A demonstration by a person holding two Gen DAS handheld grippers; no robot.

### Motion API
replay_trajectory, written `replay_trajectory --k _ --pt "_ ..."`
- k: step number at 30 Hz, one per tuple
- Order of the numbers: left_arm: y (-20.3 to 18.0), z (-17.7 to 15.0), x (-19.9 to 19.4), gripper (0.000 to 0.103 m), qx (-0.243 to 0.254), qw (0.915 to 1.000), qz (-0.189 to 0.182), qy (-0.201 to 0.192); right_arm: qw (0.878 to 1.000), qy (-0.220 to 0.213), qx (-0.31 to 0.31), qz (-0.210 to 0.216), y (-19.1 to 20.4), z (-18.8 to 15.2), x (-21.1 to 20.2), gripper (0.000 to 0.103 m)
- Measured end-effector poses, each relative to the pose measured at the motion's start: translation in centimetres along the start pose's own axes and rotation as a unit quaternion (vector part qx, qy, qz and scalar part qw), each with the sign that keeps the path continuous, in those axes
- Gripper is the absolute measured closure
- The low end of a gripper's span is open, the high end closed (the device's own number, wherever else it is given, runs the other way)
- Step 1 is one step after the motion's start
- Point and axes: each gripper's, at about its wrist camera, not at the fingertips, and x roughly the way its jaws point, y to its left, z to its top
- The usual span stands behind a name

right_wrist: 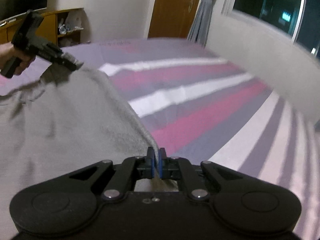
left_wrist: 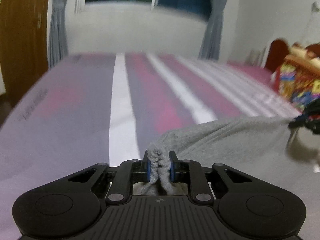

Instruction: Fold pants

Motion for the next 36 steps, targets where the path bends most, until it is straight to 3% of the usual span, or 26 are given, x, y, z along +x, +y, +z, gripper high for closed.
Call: replay_trajectory --k 5,11,18,21,24,26,28,30,33,36 --pt "-2.0 -1.2 -8.4 0.086 0.008 0.9983 -0.02 -0.054 0.999 -0.036 -0.025 -0.021 4.6 -0.2 -8.6 0.099" --pt "-3.6 -6.1 -15.0 0.086 0.026 0.998 -0.006 -0.058 0.997 -0.056 -0.046 -0.026 10.7 -2.3 -14.8 0.099" --pt "-5.4 -13.4 -17.5 0.086 0.002 0.9995 -0.003 -0.03 0.999 -0.036 -0.008 -0.007 16.5 -7.6 -15.7 0.098" --pt "-5.8 -16.0 -17.3 0.085 -0.024 0.9996 0.002 -0.016 1.0 0.003 0.023 -0.001 18.1 -9.7 -13.8 0.094" --pt "-6.4 -17.9 -17.2 0.071 -0.043 0.9988 0.024 -0.001 0.998 0.016 0.056 -0.026 19.1 -10.9 -13.2 0.075" --pt "-6.3 -19.0 -18.1 0.056 -0.062 0.997 0.047 0.009 0.993 -0.001 0.115 -0.025 18.6 -11.4 -14.7 0.072" --pt "-6.0 -20.5 -19.6 0.048 -0.087 0.9944 0.059 0.014 0.984 -0.02 0.179 -0.019 18.0 -12.5 -16.7 0.072" --pt "-5.9 -22.0 -21.1 0.044 -0.124 0.9903 0.062 0.009 0.973 -0.037 0.229 -0.014 17.4 -13.8 -18.3 0.072" --pt "-5.9 -24.1 -23.0 0.044 -0.208 0.9779 0.01 -0.02 0.953 -0.045 0.298 -0.008 16.2 -15.6 -19.1 0.071" --pt "-5.4 -25.7 -22.5 0.044 -0.313 0.9472 -0.046 -0.051 0.923 -0.047 0.383 0.001 14.7 -17.3 -18.3 0.067"
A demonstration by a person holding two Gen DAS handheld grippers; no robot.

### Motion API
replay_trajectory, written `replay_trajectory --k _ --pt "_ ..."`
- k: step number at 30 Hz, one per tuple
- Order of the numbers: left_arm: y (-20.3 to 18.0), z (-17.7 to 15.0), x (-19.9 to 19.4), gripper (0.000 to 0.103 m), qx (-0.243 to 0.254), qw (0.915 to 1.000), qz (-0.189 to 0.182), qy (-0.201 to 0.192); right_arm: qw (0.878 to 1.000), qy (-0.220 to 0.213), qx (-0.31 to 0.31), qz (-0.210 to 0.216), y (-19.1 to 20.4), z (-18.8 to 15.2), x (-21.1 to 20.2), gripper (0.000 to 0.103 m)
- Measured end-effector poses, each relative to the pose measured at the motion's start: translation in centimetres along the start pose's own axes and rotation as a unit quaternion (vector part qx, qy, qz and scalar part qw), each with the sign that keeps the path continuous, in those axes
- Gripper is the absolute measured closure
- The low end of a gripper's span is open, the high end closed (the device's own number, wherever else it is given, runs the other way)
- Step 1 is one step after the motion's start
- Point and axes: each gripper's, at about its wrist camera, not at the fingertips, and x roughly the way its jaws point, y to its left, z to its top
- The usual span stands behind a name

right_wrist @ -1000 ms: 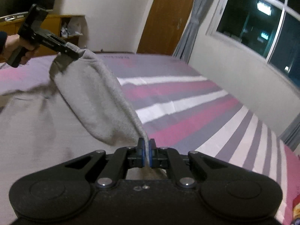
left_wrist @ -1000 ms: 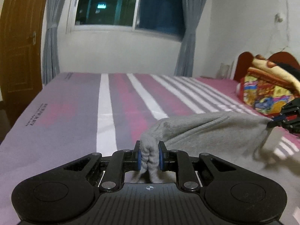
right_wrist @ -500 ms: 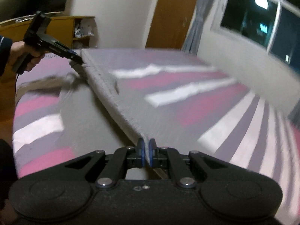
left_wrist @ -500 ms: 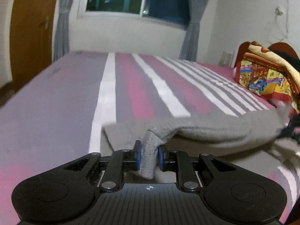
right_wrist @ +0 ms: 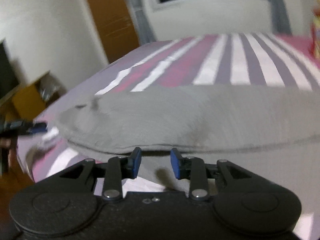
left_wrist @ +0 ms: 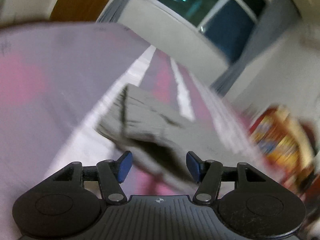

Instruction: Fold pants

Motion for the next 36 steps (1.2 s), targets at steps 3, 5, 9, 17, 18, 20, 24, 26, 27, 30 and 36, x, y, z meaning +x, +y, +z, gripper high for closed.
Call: replay_trajectory --k 3,5,9,17,18,20,24,26,27,30,36 --pt "1.2 -0.8 1.5 0.044 -0.075 0.997 -0.02 -0.004 0.995 0.001 0.099 0.024 -2.2 -0.3 1.3 0.062" --pt "2.0 -1.2 2.4 0.044 -0.104 0.9942 -0.028 0.0 0.985 0.004 0.165 0.042 -3.8 -0.2 2.3 0.059" --pt "2.3 -1.1 3.8 0.045 -0.137 0.9901 -0.03 -0.002 0.962 0.004 0.267 0.058 -6.4 -1.4 4.3 0.059" --pt "1.6 2.0 4.4 0.085 -0.118 0.9929 -0.003 -0.013 0.943 -0.018 0.327 0.063 -7.2 -2.0 6.0 0.094" --pt "1.4 2.9 4.4 0.085 -0.109 0.9939 -0.008 -0.013 0.947 -0.032 0.313 0.061 -6.7 -1.9 5.3 0.095" --pt "1.0 4.4 4.1 0.085 -0.084 0.9964 -0.01 -0.012 0.956 -0.062 0.28 0.067 -5.2 -1.6 3.7 0.095" --pt "0.8 6.4 3.2 0.085 -0.05 0.9985 -0.017 -0.013 0.963 -0.089 0.241 0.078 -3.0 -2.8 0.6 0.095" --pt "1.4 6.4 3.0 0.085 -0.04 0.9992 -0.002 -0.004 0.968 -0.072 0.23 0.075 -2.6 -4.2 0.6 0.095" --pt "1.8 6.6 3.8 0.085 -0.044 0.999 0.004 0.007 0.972 -0.053 0.218 0.062 -2.5 -5.0 1.3 0.094" --pt "2.5 4.6 4.1 0.083 -0.057 0.9975 0.03 0.029 0.968 -0.004 0.246 0.044 -3.5 -5.9 3.3 0.085" --pt "2.5 2.6 2.2 0.055 -0.082 0.9965 0.014 -0.004 0.965 -0.019 0.259 0.048 -3.9 -6.7 3.2 0.07"
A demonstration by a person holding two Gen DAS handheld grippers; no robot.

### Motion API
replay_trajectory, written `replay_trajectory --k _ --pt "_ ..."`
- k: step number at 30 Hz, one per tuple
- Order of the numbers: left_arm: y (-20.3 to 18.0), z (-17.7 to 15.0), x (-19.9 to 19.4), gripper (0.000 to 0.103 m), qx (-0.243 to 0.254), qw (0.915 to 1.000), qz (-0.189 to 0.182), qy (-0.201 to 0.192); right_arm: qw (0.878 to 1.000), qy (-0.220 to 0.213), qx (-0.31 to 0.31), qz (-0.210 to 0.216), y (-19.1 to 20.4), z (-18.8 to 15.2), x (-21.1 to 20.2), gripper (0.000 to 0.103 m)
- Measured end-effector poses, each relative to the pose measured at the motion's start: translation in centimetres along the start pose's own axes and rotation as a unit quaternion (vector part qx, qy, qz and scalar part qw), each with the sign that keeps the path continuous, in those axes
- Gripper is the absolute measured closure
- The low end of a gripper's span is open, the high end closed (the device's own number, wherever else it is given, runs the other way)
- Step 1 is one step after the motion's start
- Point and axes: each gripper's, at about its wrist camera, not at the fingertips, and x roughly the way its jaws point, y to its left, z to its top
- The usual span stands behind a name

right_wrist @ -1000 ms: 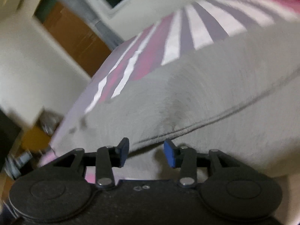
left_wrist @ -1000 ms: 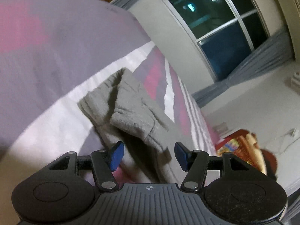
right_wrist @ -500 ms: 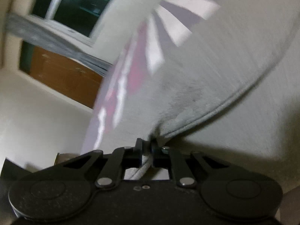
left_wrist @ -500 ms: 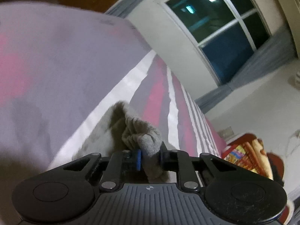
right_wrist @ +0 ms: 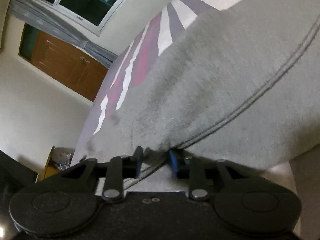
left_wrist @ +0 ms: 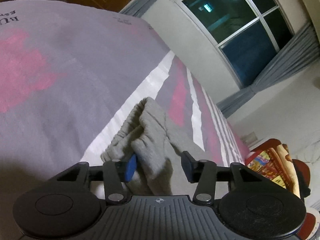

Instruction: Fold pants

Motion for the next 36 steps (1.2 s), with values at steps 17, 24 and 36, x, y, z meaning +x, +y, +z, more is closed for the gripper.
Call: replay_trajectory --k 17,24,36 --pt "-2.2 3.9 2.8 0.085 0.078 0.9958 0.046 0.014 1.0 -0.017 -0.001 0.001 2.0 1.2 -0.4 0.098" --pt "-1.1 2.2 2.6 0.074 0.047 0.9966 0.064 0.022 0.999 -0.002 0.036 -0.001 -0.5 0.8 0.7 0.086" --pt "-2.7 -3.8 1.8 0.041 0.025 0.9929 0.111 0.032 0.958 -0.159 0.239 -0.022 -13.0 5.5 -8.4 0.085"
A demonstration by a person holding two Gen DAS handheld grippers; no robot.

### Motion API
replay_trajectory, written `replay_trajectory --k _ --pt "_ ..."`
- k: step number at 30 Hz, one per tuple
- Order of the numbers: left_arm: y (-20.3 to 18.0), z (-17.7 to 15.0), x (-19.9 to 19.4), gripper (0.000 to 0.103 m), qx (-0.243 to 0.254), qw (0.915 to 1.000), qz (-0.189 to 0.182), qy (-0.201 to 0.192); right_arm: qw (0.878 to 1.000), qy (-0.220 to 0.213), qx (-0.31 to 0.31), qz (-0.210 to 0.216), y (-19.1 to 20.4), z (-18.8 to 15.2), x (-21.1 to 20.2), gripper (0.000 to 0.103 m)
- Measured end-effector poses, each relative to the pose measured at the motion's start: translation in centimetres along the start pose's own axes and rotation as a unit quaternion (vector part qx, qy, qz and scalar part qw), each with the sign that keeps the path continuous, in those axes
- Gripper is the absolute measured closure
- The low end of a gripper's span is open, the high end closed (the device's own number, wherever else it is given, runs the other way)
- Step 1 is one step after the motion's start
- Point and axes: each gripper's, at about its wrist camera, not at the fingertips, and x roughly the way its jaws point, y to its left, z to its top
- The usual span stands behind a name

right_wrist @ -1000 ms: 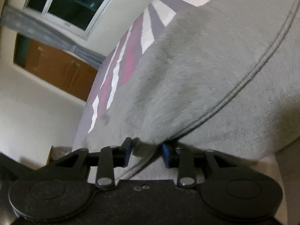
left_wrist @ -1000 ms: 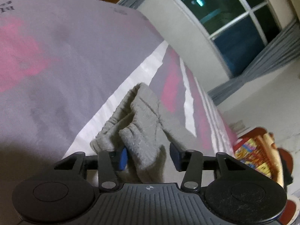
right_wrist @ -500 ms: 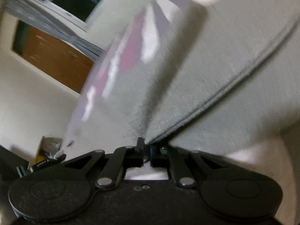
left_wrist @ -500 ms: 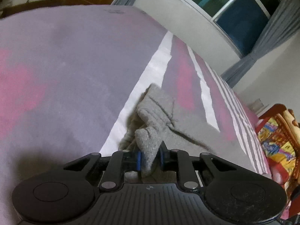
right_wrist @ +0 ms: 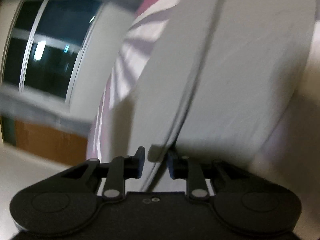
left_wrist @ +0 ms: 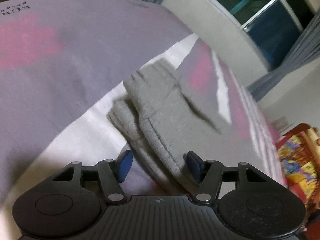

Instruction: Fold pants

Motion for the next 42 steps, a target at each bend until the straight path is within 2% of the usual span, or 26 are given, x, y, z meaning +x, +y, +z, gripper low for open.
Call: replay_trajectory --k 2,3,4,7,9,12,14,15,18,20,23,24,27,29,33,37,42 --pt "-0.6 0.1 0.6 0.039 0.006 0.9999 0.012 0.002 1.0 -0.006 0.02 0.003 -0.7 1.4 0.2 0.085" --pt "-0.8 0.3 0.8 0.038 0.006 0.9998 0.018 0.005 1.0 -0.006 0.022 0.001 -0.9 1.8 0.2 0.094" --pt "-0.9 0.6 0.9 0.038 0.007 0.9997 0.022 0.009 1.0 -0.01 0.013 -0.009 -0.6 1.8 0.1 0.098" --pt "-0.6 0.9 0.8 0.037 0.005 0.9995 0.021 0.022 0.999 -0.023 -0.045 -0.001 0.9 0.4 -1.7 0.099" --pt "-0.4 1.0 0.6 0.038 0.0 0.9997 0.011 0.024 0.998 -0.022 -0.059 -0.007 0.6 -0.6 -3.7 0.099" --pt "0.3 0.4 0.4 0.038 -0.012 0.9998 -0.001 0.018 0.995 0.003 -0.085 -0.055 -1.1 -2.2 -4.3 0.099" --pt "0.3 0.1 0.5 0.038 -0.012 0.9998 -0.002 0.014 0.996 0.011 -0.076 -0.035 -1.0 -1.7 -3.6 0.1" --pt "0.2 0.0 0.5 0.038 -0.009 0.9999 0.0 0.014 0.997 0.005 -0.074 -0.03 -0.5 -1.0 -3.8 0.091" --pt "-0.3 -0.1 0.7 0.038 -0.002 0.9999 0.005 0.013 0.991 -0.078 -0.1 -0.045 0.6 2.3 -5.2 0.058" --pt "-0.5 0.0 1.0 0.038 -0.002 0.9999 0.005 0.013 0.988 -0.105 -0.086 -0.068 0.2 5.6 -4.9 0.062" --pt "-0.6 0.1 1.1 0.038 0.001 0.9999 0.006 0.013 0.987 -0.117 -0.05 -0.096 -1.3 10.4 -3.9 0.078" --pt "-0.8 0.0 1.2 0.038 0.001 0.9999 0.007 0.013 0.987 -0.117 -0.044 -0.106 -1.6 11.6 -3.6 0.086" --pt "-1.0 0.0 1.3 0.038 0.002 0.9999 0.007 0.013 0.984 -0.125 -0.035 -0.123 -1.8 13.8 -3.0 0.096" --pt "-1.1 0.0 1.4 0.038 0.004 0.9999 0.008 0.013 0.983 -0.126 -0.053 -0.123 -1.6 13.9 -4.1 0.099" --pt "-1.1 0.1 1.4 0.038 0.004 0.9999 0.008 0.013 0.972 -0.159 -0.125 -0.122 0.2 12.0 -7.2 0.099" --pt "-1.2 0.1 1.4 0.038 0.005 0.9999 0.007 0.013 0.968 -0.192 -0.105 -0.124 -1.3 9.8 -11.5 0.099" --pt "-1.2 0.2 1.5 0.038 0.007 0.9998 0.007 0.016 0.967 -0.191 -0.088 -0.144 -3.5 9.4 -12.1 0.1"
